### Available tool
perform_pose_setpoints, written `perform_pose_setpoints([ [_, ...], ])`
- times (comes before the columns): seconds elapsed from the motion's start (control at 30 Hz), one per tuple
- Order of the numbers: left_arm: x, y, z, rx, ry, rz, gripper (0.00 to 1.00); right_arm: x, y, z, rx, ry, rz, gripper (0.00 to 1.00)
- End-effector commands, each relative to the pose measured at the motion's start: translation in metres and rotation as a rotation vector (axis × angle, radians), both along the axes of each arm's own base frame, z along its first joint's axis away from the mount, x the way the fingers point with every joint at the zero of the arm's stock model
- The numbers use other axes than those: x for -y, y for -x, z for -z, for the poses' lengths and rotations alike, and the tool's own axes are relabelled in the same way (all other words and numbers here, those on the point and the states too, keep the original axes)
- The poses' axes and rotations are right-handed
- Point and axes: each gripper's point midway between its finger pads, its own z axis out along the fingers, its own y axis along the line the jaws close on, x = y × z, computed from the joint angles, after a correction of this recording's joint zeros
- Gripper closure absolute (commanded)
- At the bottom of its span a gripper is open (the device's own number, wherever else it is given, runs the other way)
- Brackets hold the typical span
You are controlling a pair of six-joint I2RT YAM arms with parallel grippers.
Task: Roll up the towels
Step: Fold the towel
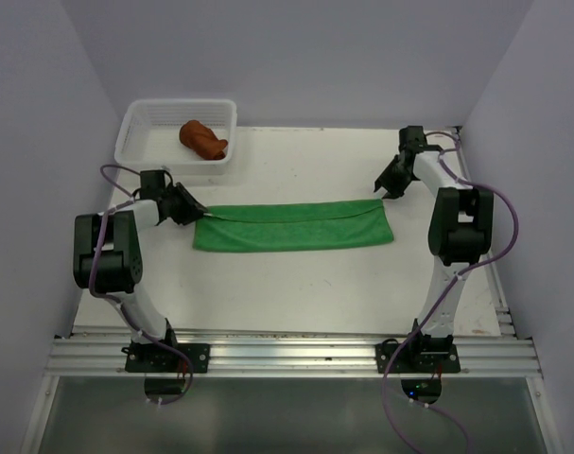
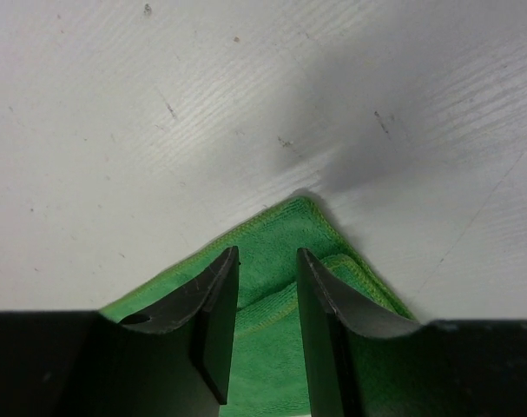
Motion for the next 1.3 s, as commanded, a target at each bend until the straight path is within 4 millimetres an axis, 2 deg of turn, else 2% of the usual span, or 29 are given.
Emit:
perform_pose_setpoints([
  [0.0, -0.001, -0.009, -0.001, 0.022, 0.005, 0.002, 0.67, 0.0, -0.007, -0.008, 0.011, 0.0, -0.016, 0.63],
  [0.4, -0.012, -0.011, 0.005, -0.007, -0.013, -0.008, 0.65, -0.002, -0.015, -0.013, 0.028, -0.008, -0.043, 0.63],
  [0.5, -0.011, -0.012, 0.008, -0.014, -0.002, -0.004, 0.64, -0.004, -0.018, -0.018, 0.041, 0.002, -0.072, 0.63],
  [0.57, -0.011, -0.013, 0.009, -0.018, 0.001, -0.003, 0.63, -0.007, -0.024, -0.028, 0.072, 0.01, -0.103, 0.62],
  [0.67, -0.01, -0.012, 0.012, -0.025, 0.014, -0.002, 0.62, -0.02, -0.031, -0.041, 0.134, -0.007, -0.181, 0.6],
  [0.73, -0.01, -0.01, 0.015, -0.035, 0.016, -0.002, 0.62, -0.034, -0.031, -0.05, 0.167, 0.003, -0.243, 0.6],
  [0.77, -0.01, -0.008, 0.017, -0.042, 0.016, -0.003, 0.62, -0.036, -0.032, -0.053, 0.181, 0.043, -0.276, 0.6],
  [0.8, -0.011, -0.007, 0.018, -0.044, 0.012, 0.0, 0.62, -0.049, -0.03, -0.061, 0.201, 0.065, -0.32, 0.6],
  [0.97, -0.009, 0.003, 0.028, -0.084, 0.021, 0.004, 0.62, -0.09, -0.022, -0.082, 0.264, 0.154, -0.482, 0.59],
  [1.07, -0.01, 0.01, 0.033, -0.106, 0.022, 0.006, 0.61, -0.129, -0.005, -0.097, 0.305, 0.203, -0.586, 0.65],
  [1.13, -0.009, 0.011, 0.033, -0.108, 0.024, 0.007, 0.61, -0.144, 0.007, -0.095, 0.304, 0.217, -0.626, 0.76],
  [1.17, -0.009, 0.013, 0.035, -0.112, 0.024, 0.008, 0.61, -0.154, 0.011, -0.101, 0.33, 0.204, -0.646, 0.86],
  [1.27, -0.01, 0.016, 0.034, -0.115, 0.012, 0.01, 0.61, -0.195, 0.034, -0.092, 0.335, 0.155, -0.724, 1.0],
])
